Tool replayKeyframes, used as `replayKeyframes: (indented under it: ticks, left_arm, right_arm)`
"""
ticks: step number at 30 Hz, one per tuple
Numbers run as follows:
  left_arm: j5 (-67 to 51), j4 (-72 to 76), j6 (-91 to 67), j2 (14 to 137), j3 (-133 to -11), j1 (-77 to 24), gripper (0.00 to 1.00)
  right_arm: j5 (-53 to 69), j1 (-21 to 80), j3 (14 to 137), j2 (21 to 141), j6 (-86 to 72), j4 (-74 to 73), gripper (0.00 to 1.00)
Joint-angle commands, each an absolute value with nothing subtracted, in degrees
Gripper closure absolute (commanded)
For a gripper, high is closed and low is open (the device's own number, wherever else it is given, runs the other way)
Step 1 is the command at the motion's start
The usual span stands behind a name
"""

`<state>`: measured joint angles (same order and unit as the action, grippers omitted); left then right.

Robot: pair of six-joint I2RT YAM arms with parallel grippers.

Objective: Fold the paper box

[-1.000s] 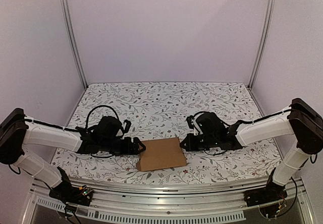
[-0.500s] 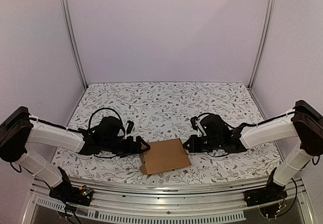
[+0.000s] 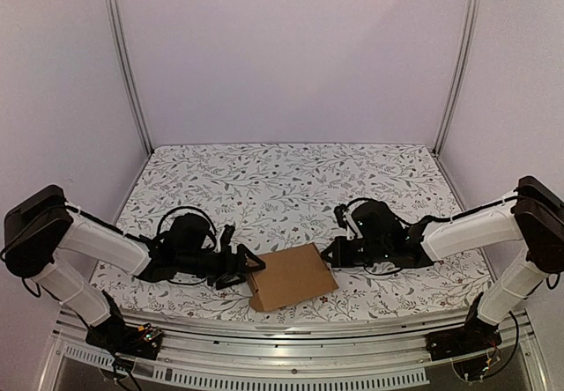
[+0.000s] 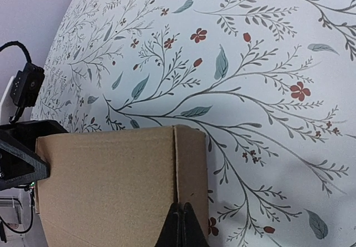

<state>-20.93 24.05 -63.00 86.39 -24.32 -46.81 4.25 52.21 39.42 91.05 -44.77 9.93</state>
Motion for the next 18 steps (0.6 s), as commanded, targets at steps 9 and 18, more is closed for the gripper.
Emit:
replayKeyframes:
  ticks: [9, 18]
  left_arm:
    - [-25.81, 40.36, -74.31, 88.9, -19.51, -46.23, 0.12]
    - [-28.64, 57.19, -81.8, 96.88, -17.22, -46.32, 0.3]
  right_arm:
    - [2.31, 52.09, 36.3, 89.95, -45.13, 2.55, 1.0]
    - [1.86, 52.25, 35.95, 89.55, -45.33, 2.64, 1.0]
